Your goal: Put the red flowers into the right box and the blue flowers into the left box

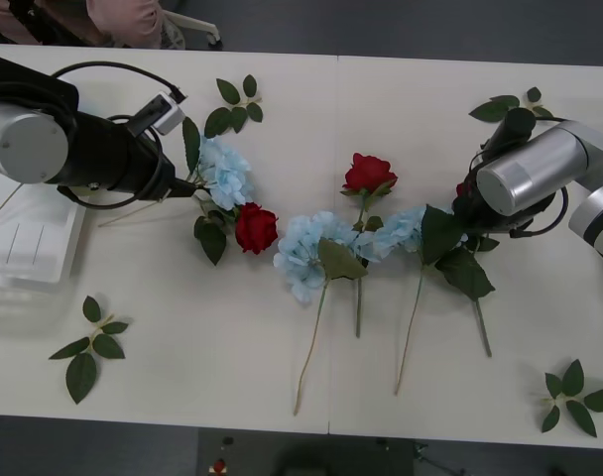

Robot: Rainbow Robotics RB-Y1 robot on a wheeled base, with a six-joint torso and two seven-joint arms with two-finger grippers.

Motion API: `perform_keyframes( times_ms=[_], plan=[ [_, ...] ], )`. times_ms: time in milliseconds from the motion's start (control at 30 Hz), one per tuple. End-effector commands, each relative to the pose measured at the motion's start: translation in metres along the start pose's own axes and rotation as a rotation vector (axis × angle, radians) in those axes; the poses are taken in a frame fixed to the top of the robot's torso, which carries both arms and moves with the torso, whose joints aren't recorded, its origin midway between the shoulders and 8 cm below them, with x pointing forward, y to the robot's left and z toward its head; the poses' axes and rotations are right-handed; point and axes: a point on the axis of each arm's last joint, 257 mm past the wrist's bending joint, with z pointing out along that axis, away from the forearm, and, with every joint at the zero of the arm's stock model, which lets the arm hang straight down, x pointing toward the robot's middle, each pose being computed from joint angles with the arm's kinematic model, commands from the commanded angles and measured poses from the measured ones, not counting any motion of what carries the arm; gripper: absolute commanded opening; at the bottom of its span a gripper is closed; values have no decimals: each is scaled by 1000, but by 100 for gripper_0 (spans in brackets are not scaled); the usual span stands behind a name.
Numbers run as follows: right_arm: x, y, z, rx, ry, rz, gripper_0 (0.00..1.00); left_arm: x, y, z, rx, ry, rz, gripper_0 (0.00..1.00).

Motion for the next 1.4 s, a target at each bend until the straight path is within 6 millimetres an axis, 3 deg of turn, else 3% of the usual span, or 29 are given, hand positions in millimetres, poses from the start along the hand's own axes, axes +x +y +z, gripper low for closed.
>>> perform_keyframes(
  times_ms=[33, 200, 433, 567, 600, 667, 700, 733, 767, 833, 867, 967, 1067, 1133, 1267, 1367, 1400],
  plan=[
    [10, -7, 11, 39, 16, 2, 0, -4, 23, 4, -39, 49, 102, 100],
    [3, -10, 9, 48, 8, 1, 0, 5, 40, 16, -83, 137, 242, 100],
    [-21, -22, -3, 60, -21, 18, 0, 22, 28, 43, -71, 193, 253, 100],
    [-69, -53, -45, 26, -59, 89, 0, 24, 21, 64, -87, 223, 297, 100],
    [-74, -58, -51, 24, -60, 87, 0, 25, 20, 66, -88, 225, 302, 88],
    [-96, -96, -84, 45, -70, 93, 0, 23, 21, 67, -94, 232, 311, 10],
    [-100, -108, -93, 57, -71, 92, 0, 24, 20, 68, -93, 233, 310, 3],
    [-113, -143, -117, 97, -86, 90, 0, 19, 21, 67, -96, 227, 317, 0],
    [-116, -156, -125, 114, -89, 85, 0, 18, 21, 67, -95, 228, 320, 0],
    [-125, -208, -154, 187, -103, 64, 0, 15, 23, 64, -100, 224, 325, 0],
    [-126, -223, -160, 211, -103, 56, 0, 15, 23, 64, -100, 222, 325, 0],
    [-125, -305, -184, 369, -109, 2, 0, 12, 27, 63, -110, 210, 326, 0],
    [-123, -364, -194, 498, -122, -43, 0, 0, 38, 56, -139, 164, 335, 0],
    [-118, -389, -190, 529, -134, -32, 0, -12, 45, 46, -157, 129, 350, 0],
    [-110, -410, -171, 564, -162, -14, 0, -35, 53, 24, -178, 83, 375, 0],
    [-106, -421, -157, 596, -193, -23, 0, -57, 73, -8, -221, 45, 387, 0],
    [-105, -422, -151, 597, -208, -21, 0, -67, 87, -30, -248, 33, 387, 0]
  ],
)
